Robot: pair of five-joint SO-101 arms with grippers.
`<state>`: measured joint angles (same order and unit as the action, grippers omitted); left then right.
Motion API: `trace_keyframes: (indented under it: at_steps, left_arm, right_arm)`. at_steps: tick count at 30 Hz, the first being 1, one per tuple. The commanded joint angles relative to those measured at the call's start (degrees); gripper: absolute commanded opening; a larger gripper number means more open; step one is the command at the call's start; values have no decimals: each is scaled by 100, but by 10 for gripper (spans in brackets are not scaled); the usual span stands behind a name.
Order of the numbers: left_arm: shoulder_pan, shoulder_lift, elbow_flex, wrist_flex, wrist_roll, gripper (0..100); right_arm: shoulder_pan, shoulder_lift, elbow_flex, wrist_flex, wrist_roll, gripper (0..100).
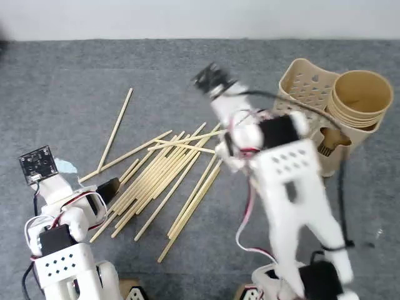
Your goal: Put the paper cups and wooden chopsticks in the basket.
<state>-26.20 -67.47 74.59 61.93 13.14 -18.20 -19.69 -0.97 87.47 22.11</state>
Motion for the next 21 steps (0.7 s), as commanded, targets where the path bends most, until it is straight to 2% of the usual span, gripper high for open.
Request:
trace_keyframes:
  at_steps: [1,12,21]
  left_arm:
    - [18,-79,-84,-132,-79,400]
    - [-9,-70,-998,-88,-941,400]
    - [-9,-70,-1349,-88,-993,400]
  right_arm:
    - [462,-532,-545,-690,-79,8]
    - [1754,-576,-527,-3618,-1538,8]
    - [1807,-558,-510,-5200,-1600,8]
